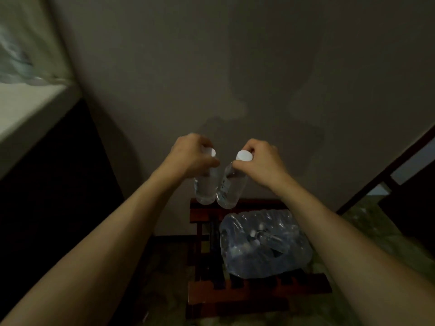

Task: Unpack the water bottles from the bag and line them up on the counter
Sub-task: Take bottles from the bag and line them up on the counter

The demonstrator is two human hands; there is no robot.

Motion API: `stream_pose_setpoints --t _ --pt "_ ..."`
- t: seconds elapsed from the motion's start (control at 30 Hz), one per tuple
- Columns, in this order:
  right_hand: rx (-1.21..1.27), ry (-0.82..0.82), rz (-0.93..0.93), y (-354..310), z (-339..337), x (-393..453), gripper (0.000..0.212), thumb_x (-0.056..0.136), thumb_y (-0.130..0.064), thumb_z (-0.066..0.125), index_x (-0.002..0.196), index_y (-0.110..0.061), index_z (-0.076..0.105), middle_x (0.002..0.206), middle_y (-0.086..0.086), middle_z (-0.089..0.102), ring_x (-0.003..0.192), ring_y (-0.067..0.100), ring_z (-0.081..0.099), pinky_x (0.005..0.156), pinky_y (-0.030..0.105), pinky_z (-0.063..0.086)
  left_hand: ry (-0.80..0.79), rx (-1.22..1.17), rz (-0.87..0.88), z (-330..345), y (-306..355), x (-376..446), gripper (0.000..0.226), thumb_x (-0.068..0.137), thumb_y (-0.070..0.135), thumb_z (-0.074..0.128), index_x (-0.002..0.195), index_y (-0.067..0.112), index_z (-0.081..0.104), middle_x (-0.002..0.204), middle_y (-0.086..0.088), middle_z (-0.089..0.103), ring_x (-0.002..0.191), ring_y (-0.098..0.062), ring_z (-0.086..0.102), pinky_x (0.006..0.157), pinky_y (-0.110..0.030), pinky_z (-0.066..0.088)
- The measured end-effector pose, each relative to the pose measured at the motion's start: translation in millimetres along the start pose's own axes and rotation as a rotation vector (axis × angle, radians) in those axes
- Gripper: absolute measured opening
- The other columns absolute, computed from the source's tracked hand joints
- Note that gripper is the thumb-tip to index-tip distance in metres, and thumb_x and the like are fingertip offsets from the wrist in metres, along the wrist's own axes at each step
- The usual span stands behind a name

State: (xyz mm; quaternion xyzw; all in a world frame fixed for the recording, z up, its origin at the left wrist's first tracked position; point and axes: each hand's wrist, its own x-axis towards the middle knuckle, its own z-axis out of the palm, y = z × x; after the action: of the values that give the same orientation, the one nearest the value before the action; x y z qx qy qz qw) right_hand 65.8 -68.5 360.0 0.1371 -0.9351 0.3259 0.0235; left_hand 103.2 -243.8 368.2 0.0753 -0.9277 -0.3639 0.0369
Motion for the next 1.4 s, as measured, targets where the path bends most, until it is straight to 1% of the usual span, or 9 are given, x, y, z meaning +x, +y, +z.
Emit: stream_pose_setpoints --t 0.1,0.17,0.37,0.7,0.77,0.9,1.1,1.27,1.4 --pt "-0.032 -0.062 -0.093 -34.3 -4.4 -10.8 0.023 0.068 -0.033 0.073 0.080 -0.023 0.056 0.089 0.000 0.064 0.085 0.021 0.061 0.066 0.035 0.051 0.129 -0.016 -0.002 -31.7 2.0 -26.4 0.040 0.080 0.028 0.073 0.120 0.022 0.068 0.108 -0.002 0.062 0.073 -0.008 0.056 0.055 -0.011 0.039" --pt "-0.027 -0.085 -0.148 -59.4 -6.2 -17.6 0.023 0.068 -0.034 0.072 0.078 -0.022 0.055 0.088 0.000 0.064 0.083 0.021 0.061 0.063 0.033 0.049 0.222 -0.002 0.013 -49.7 1.5 -44.3 0.040 0.078 0.030 0.073 0.117 0.023 0.071 0.106 -0.003 0.064 0.083 -0.014 0.055 0.067 -0.019 0.040" --pt "0.042 -0.060 -0.235 -131.3 -3.2 -40.9 0.023 0.065 -0.035 0.072 0.078 -0.020 0.060 0.084 0.002 0.066 0.081 0.021 0.062 0.063 0.032 0.049 0.331 0.072 0.032 -110.2 -3.0 -90.9 0.035 0.074 0.031 0.076 0.107 0.020 0.074 0.091 0.002 0.061 0.091 -0.016 0.058 0.072 -0.022 0.038" --pt "-0.022 -0.011 -0.427 -277.8 23.6 -60.5 0.022 0.067 -0.032 0.071 0.083 -0.018 0.066 0.086 0.003 0.069 0.088 0.023 0.063 0.076 0.037 0.054 0.551 0.013 0.094 -247.6 -54.3 -142.9 0.031 0.072 0.023 0.078 0.101 0.013 0.076 0.076 -0.004 0.059 0.081 -0.026 0.062 0.063 -0.024 0.035" --pt "0.002 0.026 -0.442 -315.5 33.0 -60.3 0.023 0.067 -0.032 0.071 0.083 -0.017 0.067 0.085 0.003 0.069 0.087 0.022 0.064 0.074 0.035 0.054 0.578 -0.014 0.120 -281.7 -73.4 -147.2 0.035 0.072 0.023 0.080 0.104 0.010 0.074 0.078 -0.006 0.059 0.072 -0.020 0.055 0.063 -0.023 0.036" --pt "0.057 0.054 -0.440 -391.5 57.4 -58.7 0.021 0.070 -0.031 0.071 0.085 -0.017 0.067 0.083 0.001 0.067 0.080 0.019 0.062 0.067 0.032 0.049 0.641 -0.083 0.162 -344.0 -111.0 -151.0 0.030 0.071 0.023 0.079 0.098 0.012 0.074 0.086 -0.005 0.067 0.077 -0.018 0.062 0.064 -0.028 0.051" --pt "0.127 0.034 -0.488 -480.5 110.3 -51.9 0.021 0.075 -0.028 0.073 0.086 -0.013 0.063 0.078 -0.001 0.060 0.072 0.014 0.056 0.060 0.030 0.044 0.699 -0.088 0.158 -413.8 -173.6 -148.9 0.025 0.070 0.024 0.078 0.092 0.013 0.073 0.082 -0.003 0.065 0.065 -0.011 0.056 0.052 -0.022 0.041" --pt "0.103 0.018 -0.527 -523.2 155.3 -28.7 0.020 0.076 -0.028 0.071 0.086 -0.014 0.062 0.081 0.002 0.062 0.076 0.019 0.059 0.063 0.034 0.048 0.701 -0.081 0.150 -452.1 -225.4 -134.5 0.023 0.072 0.024 0.078 0.093 0.014 0.073 0.087 -0.003 0.069 0.082 -0.017 0.065 0.070 -0.036 0.058" --pt "0.076 -0.023 -0.586 -550.4 187.4 -1.6 0.024 0.077 -0.030 0.070 0.090 -0.013 0.061 0.082 0.002 0.061 0.076 0.019 0.058 0.063 0.035 0.047 0.728 -0.096 0.122 -477.5 -257.8 -116.8 0.026 0.073 0.023 0.078 0.096 0.013 0.073 0.089 -0.005 0.070 0.084 -0.018 0.066 0.077 -0.040 0.060"
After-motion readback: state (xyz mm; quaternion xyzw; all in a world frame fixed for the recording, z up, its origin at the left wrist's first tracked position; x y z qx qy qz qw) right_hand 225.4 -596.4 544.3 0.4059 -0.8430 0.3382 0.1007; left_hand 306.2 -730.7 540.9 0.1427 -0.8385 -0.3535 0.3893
